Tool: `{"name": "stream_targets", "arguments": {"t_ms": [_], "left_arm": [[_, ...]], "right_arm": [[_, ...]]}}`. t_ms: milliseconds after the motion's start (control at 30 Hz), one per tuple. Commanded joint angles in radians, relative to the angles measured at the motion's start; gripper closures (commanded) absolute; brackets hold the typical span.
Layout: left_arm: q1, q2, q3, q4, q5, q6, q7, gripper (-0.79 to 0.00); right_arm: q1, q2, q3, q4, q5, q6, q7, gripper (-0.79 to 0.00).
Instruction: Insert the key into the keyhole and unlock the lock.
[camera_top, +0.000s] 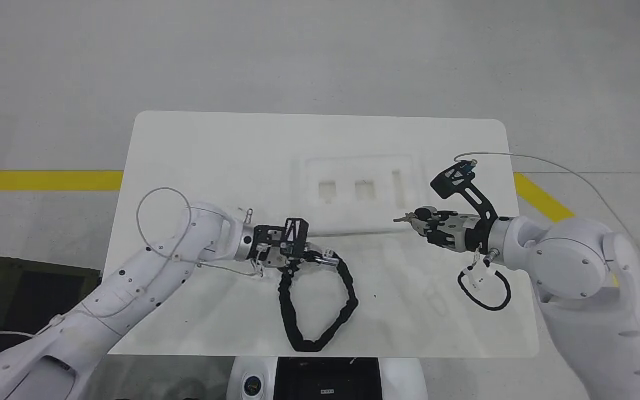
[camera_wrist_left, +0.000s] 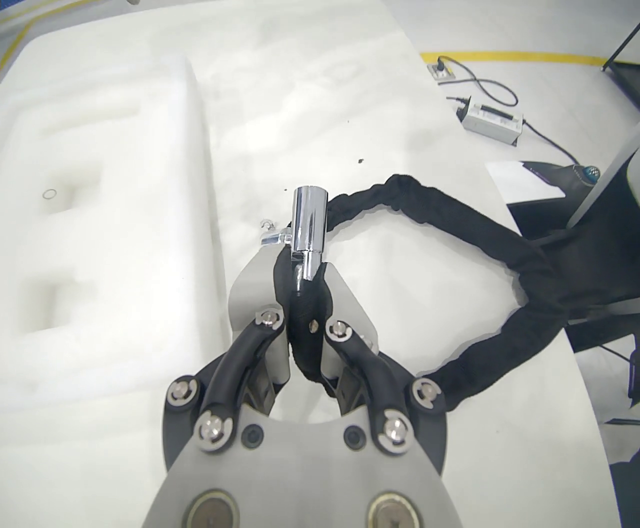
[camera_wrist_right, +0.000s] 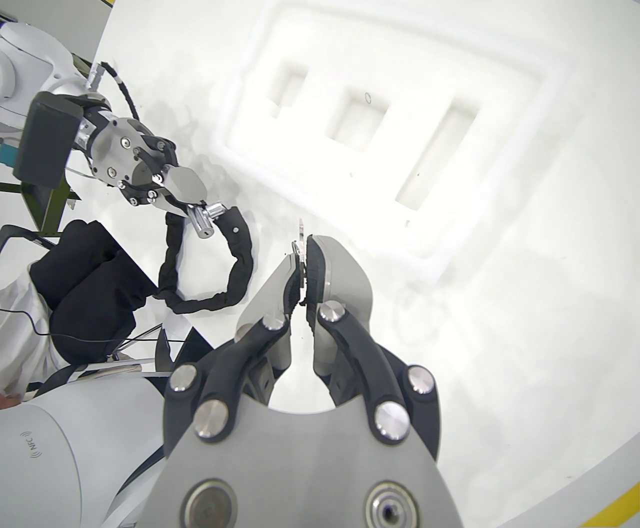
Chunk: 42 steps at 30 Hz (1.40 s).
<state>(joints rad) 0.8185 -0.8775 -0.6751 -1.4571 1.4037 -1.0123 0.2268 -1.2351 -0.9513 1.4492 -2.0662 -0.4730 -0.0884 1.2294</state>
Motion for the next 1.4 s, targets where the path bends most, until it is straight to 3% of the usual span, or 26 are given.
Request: {"name": "stream_targets", "arguments": {"t_ms": [0, 433, 700, 1000, 1367], "left_arm": [[0.015, 0.007, -0.009, 0.013, 0.021, 0.000, 0.106, 0.000], [0.058, 0.009, -0.002, 0.136, 0.201, 0.062, 0.643, 0.000], [0.041, 0.002, 0.082, 0.160, 0.172, 0.205, 0.786, 0.000], [-0.042, 0.014, 0.211, 0.193, 0.126, 0.306, 0.887, 0.000], [-0.144, 0.031, 0.403, 0.208, 0.053, 0.413, 0.994, 0.000]], "right_arm": [[0.000, 0.000, 0.000, 0.000, 0.000, 0.000, 0.000, 0.000], [-0.018, 0.004, 0.000, 0.009, 0.076, -0.056, -0.053, 0.000], [-0.023, 0.009, 0.008, 0.015, 0.175, -0.117, -0.058, 0.000], [-0.018, 0.015, 0.008, 0.021, 0.274, -0.207, -0.066, 0.000], [0.008, 0.017, -0.050, 0.024, 0.278, -0.425, -0.119, 0.000]]}}
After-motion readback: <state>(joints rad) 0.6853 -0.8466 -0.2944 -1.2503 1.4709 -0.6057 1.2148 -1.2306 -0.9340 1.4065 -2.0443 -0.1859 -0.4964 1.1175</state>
